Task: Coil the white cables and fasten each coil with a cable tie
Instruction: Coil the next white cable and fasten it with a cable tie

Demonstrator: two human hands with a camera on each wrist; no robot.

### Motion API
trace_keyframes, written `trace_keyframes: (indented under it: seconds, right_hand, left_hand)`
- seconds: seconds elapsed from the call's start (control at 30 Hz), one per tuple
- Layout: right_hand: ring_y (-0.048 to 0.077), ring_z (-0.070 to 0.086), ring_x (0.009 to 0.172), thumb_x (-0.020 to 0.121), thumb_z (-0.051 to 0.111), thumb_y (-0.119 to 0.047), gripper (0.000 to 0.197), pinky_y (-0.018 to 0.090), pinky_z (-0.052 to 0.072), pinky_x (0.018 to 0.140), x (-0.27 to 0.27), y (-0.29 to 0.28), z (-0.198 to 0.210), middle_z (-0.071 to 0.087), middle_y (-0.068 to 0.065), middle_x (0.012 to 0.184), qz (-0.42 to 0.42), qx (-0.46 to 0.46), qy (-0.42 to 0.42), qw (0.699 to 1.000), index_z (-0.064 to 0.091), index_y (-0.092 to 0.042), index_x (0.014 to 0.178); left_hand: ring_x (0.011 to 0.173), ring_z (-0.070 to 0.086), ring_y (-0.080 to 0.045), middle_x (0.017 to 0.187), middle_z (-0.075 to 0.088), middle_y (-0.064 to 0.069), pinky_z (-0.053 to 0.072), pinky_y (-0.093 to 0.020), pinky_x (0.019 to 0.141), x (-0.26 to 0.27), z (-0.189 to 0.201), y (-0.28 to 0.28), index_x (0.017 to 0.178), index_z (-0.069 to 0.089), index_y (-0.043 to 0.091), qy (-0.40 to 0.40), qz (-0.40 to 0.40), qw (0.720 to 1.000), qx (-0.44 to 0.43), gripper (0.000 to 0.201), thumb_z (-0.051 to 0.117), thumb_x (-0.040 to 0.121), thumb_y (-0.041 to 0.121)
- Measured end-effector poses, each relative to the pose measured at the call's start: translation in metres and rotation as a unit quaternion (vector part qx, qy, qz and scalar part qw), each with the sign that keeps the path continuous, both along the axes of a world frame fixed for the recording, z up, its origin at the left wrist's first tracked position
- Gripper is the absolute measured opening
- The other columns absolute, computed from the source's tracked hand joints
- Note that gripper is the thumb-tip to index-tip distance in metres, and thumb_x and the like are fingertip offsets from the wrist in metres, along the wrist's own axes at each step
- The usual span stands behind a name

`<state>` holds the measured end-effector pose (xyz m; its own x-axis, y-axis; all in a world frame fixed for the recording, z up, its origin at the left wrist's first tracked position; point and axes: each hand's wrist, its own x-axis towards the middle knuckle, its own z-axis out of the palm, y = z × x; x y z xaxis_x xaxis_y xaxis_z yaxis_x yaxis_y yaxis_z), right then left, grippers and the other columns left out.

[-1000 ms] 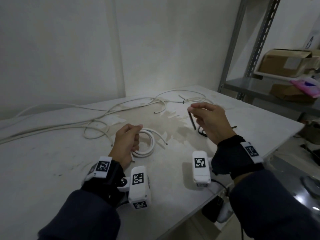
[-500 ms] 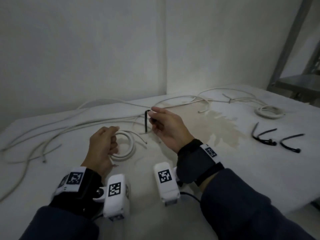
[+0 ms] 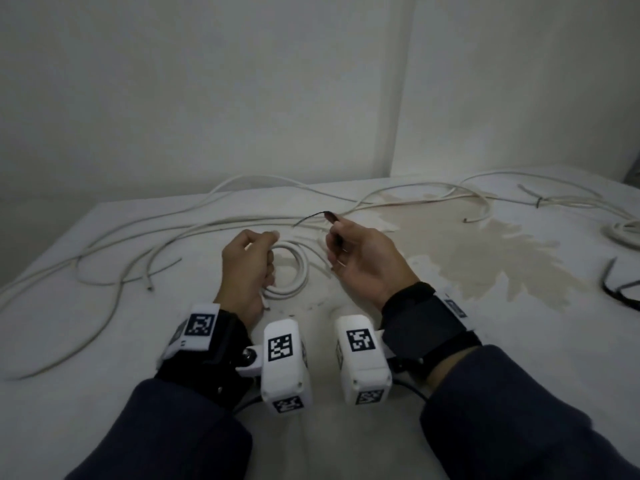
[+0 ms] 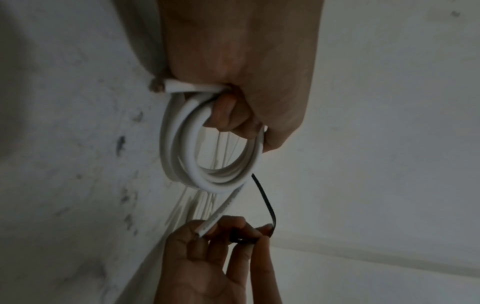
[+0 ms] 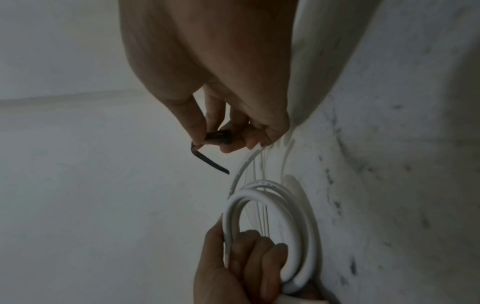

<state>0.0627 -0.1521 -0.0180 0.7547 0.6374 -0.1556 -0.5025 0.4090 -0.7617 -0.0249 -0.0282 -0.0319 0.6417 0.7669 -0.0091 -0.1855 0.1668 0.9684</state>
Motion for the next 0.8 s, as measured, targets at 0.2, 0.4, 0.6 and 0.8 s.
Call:
trace_keyframes:
  seconds: [0.2, 0.4, 0.6, 0.8]
  right_hand:
    - [0.010, 0.058, 0.082, 0.094, 0.050, -0.007, 0.017, 0.026, 0.038, 0.071, -0.0018, -0.0010, -0.0017, 0.059, -0.005, 0.078, -0.008, -0.023, -0.018, 1.000, 0.059, -0.020, 0.087]
    - [0.012, 0.060, 0.076, 0.088, 0.056, -0.011, 0.012, 0.023, 0.037, 0.064, -0.0013, -0.0022, -0.0026, 0.066, -0.002, 0.075, 0.000, -0.033, -0.060, 0.998, 0.061, -0.015, 0.078]
    - [0.005, 0.055, 0.059, 0.082, 0.061, 0.000, 0.010, 0.014, 0.042, 0.049, -0.0086, -0.0032, 0.0022, 0.072, -0.004, 0.076, -0.018, -0.041, -0.135, 0.990, 0.062, -0.007, 0.089]
    - [0.010, 0.058, 0.060, 0.079, 0.060, 0.014, 0.054, 0.020, 0.042, 0.056, -0.0095, -0.0062, 0.0032, 0.069, 0.000, 0.087, -0.012, -0.049, -0.182, 0.982, 0.050, -0.022, 0.118]
  left_hand:
    - [0.034, 0.023, -0.007, 0.039, 0.036, 0.009, 0.020, -0.015, 0.036, -0.0037, 0.0017, -0.0045, 0.061, 0.037, 0.017, 0.012, -0.007, 1.000, 0.015, 0.037, 0.060, 0.090, 0.011]
    - [0.036, 0.026, -0.008, 0.042, 0.037, 0.008, 0.022, -0.015, 0.037, -0.0066, 0.0019, -0.0057, 0.060, 0.039, 0.018, 0.021, -0.012, 0.999, 0.030, 0.037, 0.061, 0.090, 0.012]
    - [0.036, 0.025, -0.008, 0.041, 0.036, 0.009, 0.021, -0.015, 0.036, -0.0065, 0.0023, -0.0061, 0.060, 0.040, 0.018, 0.023, -0.023, 0.999, 0.034, 0.037, 0.061, 0.090, 0.012]
    - [0.036, 0.024, -0.008, 0.042, 0.035, 0.009, 0.020, -0.015, 0.036, -0.0058, 0.0026, -0.0078, 0.060, 0.039, 0.018, 0.025, -0.033, 0.998, 0.038, 0.037, 0.061, 0.089, 0.011]
